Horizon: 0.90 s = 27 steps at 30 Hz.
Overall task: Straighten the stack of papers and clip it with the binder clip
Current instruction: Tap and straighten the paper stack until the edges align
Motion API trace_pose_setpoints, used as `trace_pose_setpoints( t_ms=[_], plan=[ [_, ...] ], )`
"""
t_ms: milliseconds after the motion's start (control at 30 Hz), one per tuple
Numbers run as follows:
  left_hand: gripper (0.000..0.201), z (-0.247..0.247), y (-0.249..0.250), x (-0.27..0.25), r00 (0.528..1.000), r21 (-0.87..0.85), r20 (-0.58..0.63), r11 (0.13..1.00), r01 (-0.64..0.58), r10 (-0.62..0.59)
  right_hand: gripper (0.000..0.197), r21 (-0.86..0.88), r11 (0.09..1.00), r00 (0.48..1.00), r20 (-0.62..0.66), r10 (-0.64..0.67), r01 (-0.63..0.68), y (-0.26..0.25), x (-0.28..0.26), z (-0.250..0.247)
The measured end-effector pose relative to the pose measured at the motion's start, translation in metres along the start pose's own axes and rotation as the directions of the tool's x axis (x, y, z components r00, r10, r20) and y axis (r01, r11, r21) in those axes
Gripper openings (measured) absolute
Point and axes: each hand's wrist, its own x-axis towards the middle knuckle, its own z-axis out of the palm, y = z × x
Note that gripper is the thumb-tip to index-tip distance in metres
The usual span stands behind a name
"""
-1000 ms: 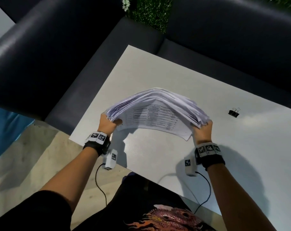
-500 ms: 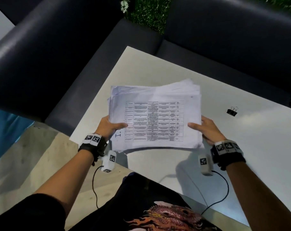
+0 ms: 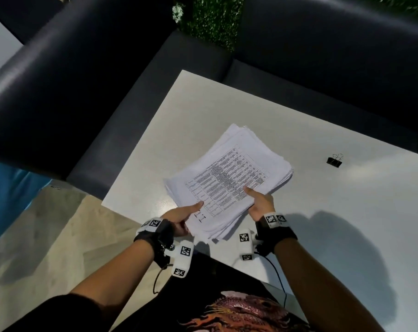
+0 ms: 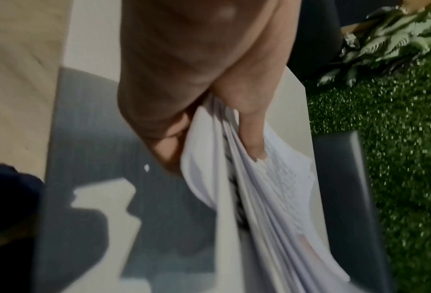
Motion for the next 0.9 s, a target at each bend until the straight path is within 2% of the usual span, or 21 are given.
trace_pose_setpoints(
  t_ms=[67,100,133,167,200,233,267,367,400,433,500,533,633,667,700,767,800,833,900],
  plan=[
    [0.036,-0.007,-0.001,-0.004,0.999,0.172,-0.041,0.985,-0.008,0.015,0.083,-0.071,0.995,0.994,-0.089,-0.069,0.063,0.005,0.03,-0.019],
    [0.034,-0.012,0.001,-0.007,0.992,0.335,-0.097,0.941,-0.044,0.081,0.084,-0.114,0.985,0.984,-0.113,-0.14,0.127,0.007,0.047,-0.03],
    [0.034,-0.017,0.006,-0.005,0.963,0.494,-0.163,0.862,-0.109,0.215,0.083,-0.182,0.966,0.971,-0.117,-0.209,0.185,0.005,0.056,-0.039],
    [0.032,-0.022,0.012,-0.004,0.907,0.572,-0.202,0.796,-0.197,0.37,0.08,-0.237,0.94,0.958,-0.091,-0.272,0.244,-0.003,0.047,-0.044],
    [0.033,-0.025,0.02,-0.002,0.837,0.594,-0.221,0.749,-0.292,0.501,0.069,-0.254,0.919,0.944,-0.05,-0.325,0.302,-0.011,0.039,-0.049],
    [0.044,-0.025,0.028,-0.001,0.78,0.595,-0.208,0.709,-0.379,0.591,0.05,-0.244,0.903,0.93,-0.017,-0.367,0.352,-0.022,0.019,-0.048],
    [0.058,-0.022,0.037,-0.002,0.75,0.585,-0.149,0.669,-0.459,0.645,0.037,-0.225,0.893,0.919,0.032,-0.392,0.389,-0.033,-0.002,-0.045],
    [0.105,0.004,0.057,-0.016,0.762,0.492,0.087,0.637,-0.593,0.642,0.043,-0.191,0.868,0.888,0.13,-0.442,0.459,-0.055,-0.04,-0.042],
    [0.108,0.016,0.061,-0.02,0.755,0.454,0.146,0.634,-0.626,0.64,0.045,-0.174,0.856,0.871,0.17,-0.46,0.486,-0.059,-0.046,-0.042],
    [0.102,0.028,0.064,-0.027,0.741,0.419,0.177,0.632,-0.652,0.647,0.048,-0.184,0.851,0.866,0.2,-0.458,0.492,-0.063,-0.054,-0.04],
    [0.071,0.054,0.067,-0.041,0.681,0.362,0.188,0.594,-0.718,0.708,0.041,-0.218,0.835,0.86,0.202,-0.468,0.505,-0.07,-0.063,-0.036],
    [0.055,0.067,0.068,-0.048,0.625,0.35,0.15,0.55,-0.758,0.766,0.035,-0.251,0.821,0.858,0.184,-0.479,0.512,-0.075,-0.067,-0.033],
    [0.034,0.094,0.074,-0.072,0.386,0.34,0.037,0.352,-0.872,0.922,0.033,-0.276,0.785,0.828,0.093,-0.553,0.555,-0.092,-0.087,-0.02],
    [0.028,0.101,0.076,-0.079,0.333,0.309,0.015,0.312,-0.898,0.943,0.035,-0.248,0.776,0.81,0.071,-0.582,0.58,-0.096,-0.091,-0.018],
    [0.025,0.106,0.078,-0.083,0.301,0.265,0.0,0.291,-0.919,0.954,0.033,-0.217,0.775,0.799,0.04,-0.6,0.593,-0.099,-0.096,-0.015],
    [0.033,0.108,0.08,-0.089,0.266,0.221,0.017,0.256,-0.941,0.964,0.032,-0.213,0.75,0.772,0.042,-0.634,0.627,-0.104,-0.104,-0.013],
    [0.039,0.106,0.081,-0.09,0.254,0.236,0.041,0.237,-0.942,0.966,0.035,-0.245,0.72,0.755,0.092,-0.65,0.649,-0.105,-0.106,-0.013],
    [0.045,0.101,0.083,-0.088,0.261,0.269,0.066,0.235,-0.934,0.963,0.036,-0.273,0.686,0.735,0.156,-0.66,0.674,-0.106,-0.106,-0.015],
    [0.058,0.089,0.085,-0.083,0.309,0.299,0.097,0.268,-0.916,0.946,0.031,-0.273,0.666,0.718,0.211,-0.663,0.695,-0.11,-0.103,-0.018]
  ],
)
